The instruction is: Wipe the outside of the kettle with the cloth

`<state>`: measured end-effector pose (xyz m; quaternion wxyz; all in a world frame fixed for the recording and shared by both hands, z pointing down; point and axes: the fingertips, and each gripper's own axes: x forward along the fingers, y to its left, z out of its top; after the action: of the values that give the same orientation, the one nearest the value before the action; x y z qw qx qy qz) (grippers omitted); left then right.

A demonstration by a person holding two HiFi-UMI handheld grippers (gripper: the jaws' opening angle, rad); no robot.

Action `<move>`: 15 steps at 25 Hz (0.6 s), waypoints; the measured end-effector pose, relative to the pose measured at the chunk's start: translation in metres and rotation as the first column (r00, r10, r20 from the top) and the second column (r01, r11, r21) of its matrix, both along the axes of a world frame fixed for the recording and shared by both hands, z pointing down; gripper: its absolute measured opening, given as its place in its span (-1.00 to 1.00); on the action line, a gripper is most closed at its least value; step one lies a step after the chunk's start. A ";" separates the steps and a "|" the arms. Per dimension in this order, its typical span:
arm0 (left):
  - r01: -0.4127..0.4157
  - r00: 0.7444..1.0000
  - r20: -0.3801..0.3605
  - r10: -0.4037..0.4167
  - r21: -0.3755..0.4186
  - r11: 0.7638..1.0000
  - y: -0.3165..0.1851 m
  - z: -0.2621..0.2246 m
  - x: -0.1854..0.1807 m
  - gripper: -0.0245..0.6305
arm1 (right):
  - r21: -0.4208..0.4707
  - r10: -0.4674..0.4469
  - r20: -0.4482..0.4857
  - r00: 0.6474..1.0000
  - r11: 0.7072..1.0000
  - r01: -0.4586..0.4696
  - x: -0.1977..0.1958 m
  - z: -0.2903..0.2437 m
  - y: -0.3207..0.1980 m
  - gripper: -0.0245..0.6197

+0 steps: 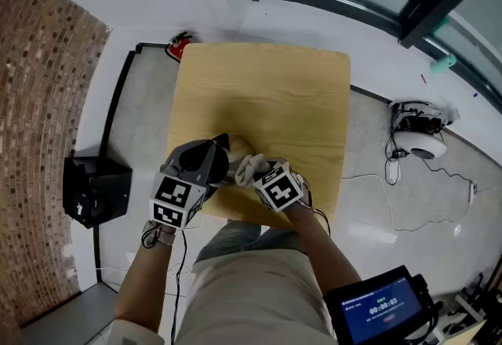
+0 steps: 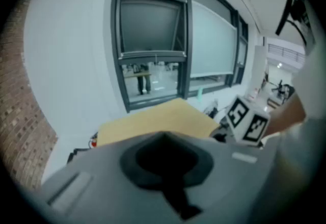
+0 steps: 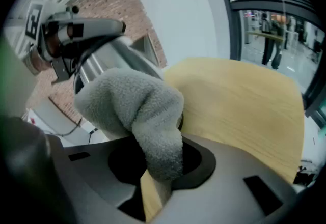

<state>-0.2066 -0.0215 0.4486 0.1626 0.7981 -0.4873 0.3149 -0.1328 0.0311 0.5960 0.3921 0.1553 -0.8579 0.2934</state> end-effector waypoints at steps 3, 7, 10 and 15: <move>0.017 1.000 0.010 -0.017 0.032 0.999 -0.002 -0.003 0.005 -0.93 | 0.179 0.127 0.267 0.955 0.967 -0.179 -0.004 -0.078 -0.027 -0.60; 0.037 0.999 0.012 -0.037 0.033 0.999 0.002 -0.008 0.015 -0.93 | 0.549 0.065 -0.012 0.998 0.834 -0.048 0.002 -0.040 -0.056 -0.62; 0.041 0.999 0.022 -0.042 0.035 0.999 0.005 -0.011 0.020 -0.93 | 0.634 -0.066 -0.290 0.955 0.734 0.243 0.006 -0.019 -0.057 -0.64; 0.055 0.998 0.021 -0.056 0.046 0.997 0.004 -0.013 0.014 -0.93 | 0.832 -0.093 -0.285 0.954 0.469 0.295 -0.007 -0.075 -0.042 -0.64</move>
<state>-0.1929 -0.0174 0.4353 0.1477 0.7843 -0.5180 0.3079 -0.1397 -0.0110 0.5214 0.3752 0.2608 -0.8561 -0.2414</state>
